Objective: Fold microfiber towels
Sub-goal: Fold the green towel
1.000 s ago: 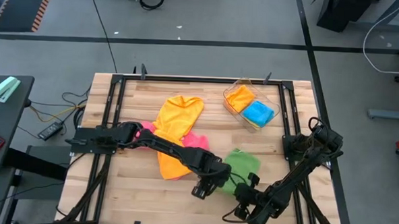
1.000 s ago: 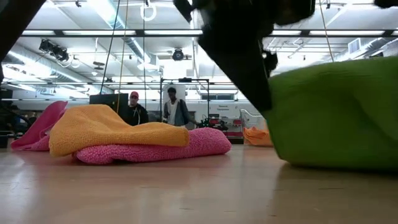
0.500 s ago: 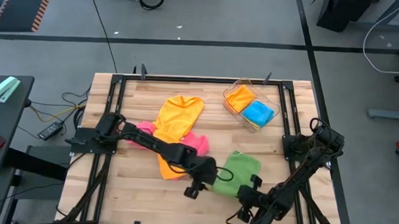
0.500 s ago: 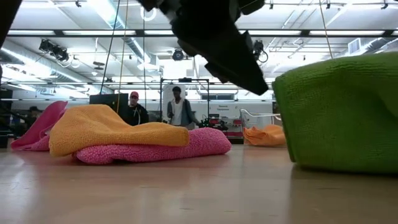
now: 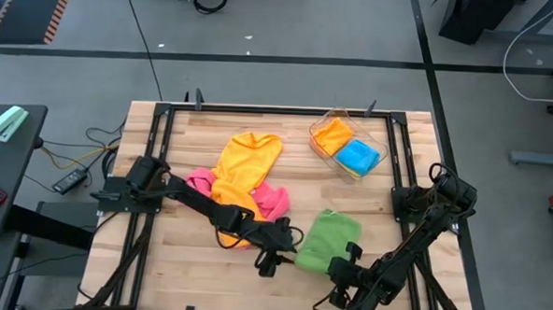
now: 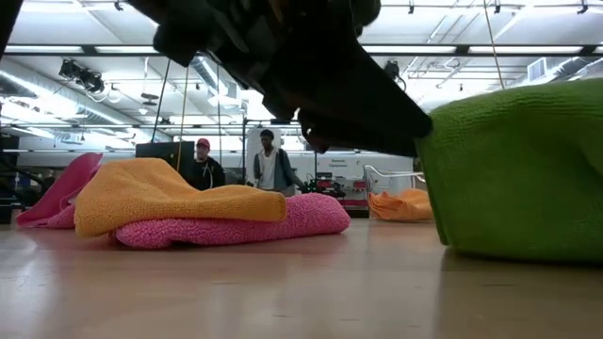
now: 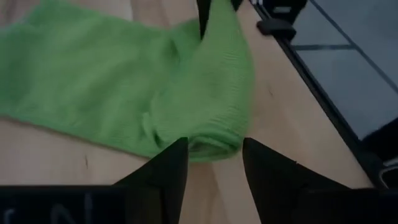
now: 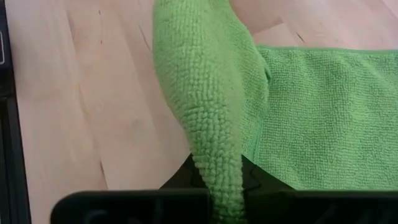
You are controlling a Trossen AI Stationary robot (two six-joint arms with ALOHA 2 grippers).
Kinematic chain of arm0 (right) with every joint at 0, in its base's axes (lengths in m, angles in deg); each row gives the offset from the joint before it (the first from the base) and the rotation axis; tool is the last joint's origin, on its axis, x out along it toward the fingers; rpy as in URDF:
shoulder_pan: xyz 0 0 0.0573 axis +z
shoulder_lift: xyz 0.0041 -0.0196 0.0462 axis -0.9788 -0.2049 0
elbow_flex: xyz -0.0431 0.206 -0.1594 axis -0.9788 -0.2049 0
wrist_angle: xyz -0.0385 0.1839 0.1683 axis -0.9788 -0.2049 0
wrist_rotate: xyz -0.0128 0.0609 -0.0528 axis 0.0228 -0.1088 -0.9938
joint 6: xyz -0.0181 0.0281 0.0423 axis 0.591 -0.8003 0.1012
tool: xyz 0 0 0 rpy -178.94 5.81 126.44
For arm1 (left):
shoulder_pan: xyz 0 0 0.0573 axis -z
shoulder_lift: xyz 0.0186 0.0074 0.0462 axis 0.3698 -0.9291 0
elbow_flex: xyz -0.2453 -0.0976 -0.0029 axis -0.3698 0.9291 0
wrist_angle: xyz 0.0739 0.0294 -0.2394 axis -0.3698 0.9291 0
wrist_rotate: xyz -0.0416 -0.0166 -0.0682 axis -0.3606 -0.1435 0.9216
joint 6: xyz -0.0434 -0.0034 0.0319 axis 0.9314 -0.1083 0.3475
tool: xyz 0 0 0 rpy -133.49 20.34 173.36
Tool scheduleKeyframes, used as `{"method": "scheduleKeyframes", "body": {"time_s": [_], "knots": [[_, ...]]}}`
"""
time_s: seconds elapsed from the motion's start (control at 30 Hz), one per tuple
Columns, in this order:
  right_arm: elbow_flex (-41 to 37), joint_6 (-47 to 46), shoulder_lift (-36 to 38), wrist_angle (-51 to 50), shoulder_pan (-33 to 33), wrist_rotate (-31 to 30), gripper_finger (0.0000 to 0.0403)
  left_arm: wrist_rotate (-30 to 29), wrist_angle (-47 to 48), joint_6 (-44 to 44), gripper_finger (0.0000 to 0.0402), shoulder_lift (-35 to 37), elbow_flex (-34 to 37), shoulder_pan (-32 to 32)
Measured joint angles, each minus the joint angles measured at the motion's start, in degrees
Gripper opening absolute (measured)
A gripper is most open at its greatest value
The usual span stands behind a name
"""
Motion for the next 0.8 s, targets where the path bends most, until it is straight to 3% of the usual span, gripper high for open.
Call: {"method": "scheduleKeyframes", "body": {"time_s": [0.13,0.27,0.4,0.6,0.8], "knots": [[0.00,0.88,0.00,0.00,-0.04,0.14,0.0013,-3.06,-1.02,-3.23,0.0165,0.00,0.14,1.63],[0.00,1.25,-0.02,-0.01,-0.04,0.49,0.0013,-7.65,-1.02,-1.18,0.0192,-0.02,0.14,2.39],[0.00,1.24,-0.02,0.01,-0.04,0.77,0.0013,-8.08,-4.79,-0.38,0.0238,-0.02,0.14,2.54],[0.00,0.34,-0.04,0.02,-0.04,0.99,0.0013,-7.85,-5.80,-8.89,0.0313,-0.12,0.14,3.69],[0.00,-0.01,-0.04,0.44,-0.40,1.02,0.0013,-9.29,-9.28,-14.06,0.0337,-5.01,0.12,4.31]]}}
